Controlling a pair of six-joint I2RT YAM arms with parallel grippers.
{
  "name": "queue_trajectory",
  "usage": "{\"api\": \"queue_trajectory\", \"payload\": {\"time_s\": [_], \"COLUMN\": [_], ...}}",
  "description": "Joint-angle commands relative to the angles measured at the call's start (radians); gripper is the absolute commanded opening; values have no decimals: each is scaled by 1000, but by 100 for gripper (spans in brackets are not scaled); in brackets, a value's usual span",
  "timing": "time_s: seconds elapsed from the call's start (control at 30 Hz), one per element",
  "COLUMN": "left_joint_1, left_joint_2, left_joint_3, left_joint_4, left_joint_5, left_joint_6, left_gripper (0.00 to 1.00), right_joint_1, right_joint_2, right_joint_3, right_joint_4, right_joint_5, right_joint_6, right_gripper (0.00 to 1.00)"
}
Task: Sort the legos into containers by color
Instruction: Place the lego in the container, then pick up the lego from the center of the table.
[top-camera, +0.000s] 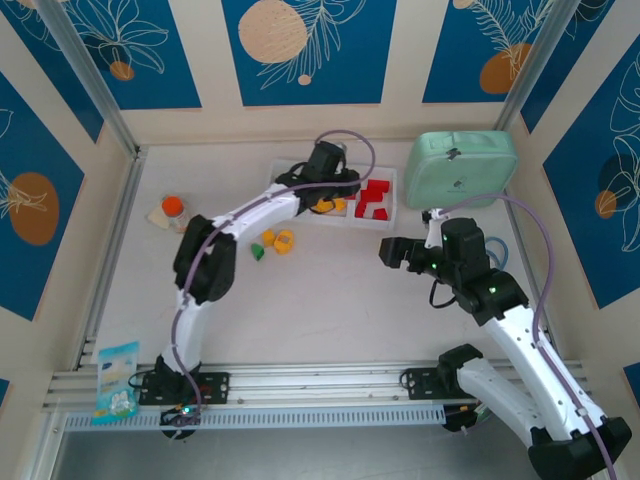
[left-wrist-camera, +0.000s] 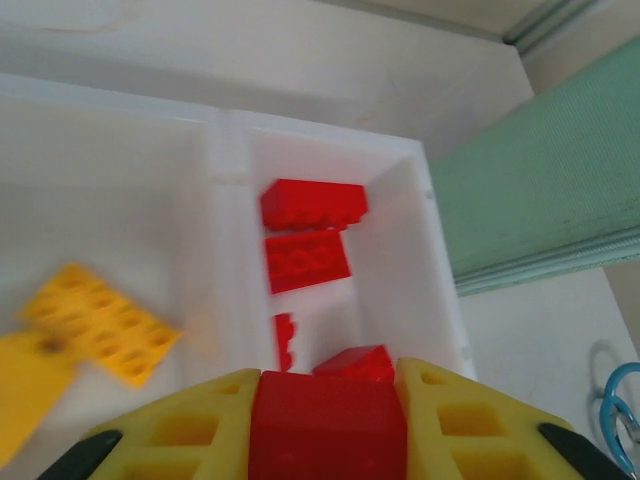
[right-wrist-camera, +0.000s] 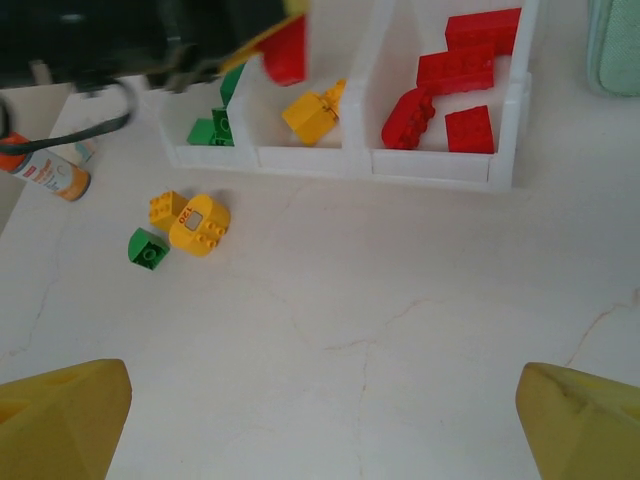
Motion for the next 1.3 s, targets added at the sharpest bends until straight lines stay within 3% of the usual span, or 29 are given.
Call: {"api": "queue_trajectory", "payload": {"time_s": [0.0, 0.13, 0.3, 0.33, 0.43, 0.6, 0.83, 1.1, 1.17, 1.27], "left_joint_1": [-23, -29, -29, -28, -29, -25, -12, 15, 43, 130], "left_joint_2": [84, 173, 171, 156, 75, -72, -324, -608, -653, -702], "left_joint_3": [106, 202, 193, 178, 86, -64, -378, -745, -837, -974], "left_joint_4": [96, 110, 139, 131, 128, 100, 74, -174, -186, -112], "left_joint_5": [67, 87, 90, 83, 40, -35, -123, -334, -302, -148], "left_joint_6": [-4, -6, 8, 20, 78, 207, 281, 348, 346, 306], "left_gripper": [1, 7, 30, 37, 74, 100, 99, 97, 95, 88], "right_joint_1": [-5, -5, -5, -5, -5, -3, 5, 12, 12, 16], "right_joint_2": [-26, -50, -59, -56, -41, -16, 31, 77, 95, 130], "right_joint_3": [28, 34, 32, 32, 38, 43, 61, 37, 33, 37], "right_joint_4": [-62, -92, -89, -86, -79, -64, -49, 10, 32, 52], "right_joint_5": [2, 30, 25, 12, -53, -77, -119, -140, -147, -156], "right_joint_6": [-40, -63, -66, -70, -77, -74, -76, -61, -47, -29], "right_gripper": [99, 99, 99, 99, 99, 99, 99, 99, 99, 99]}}
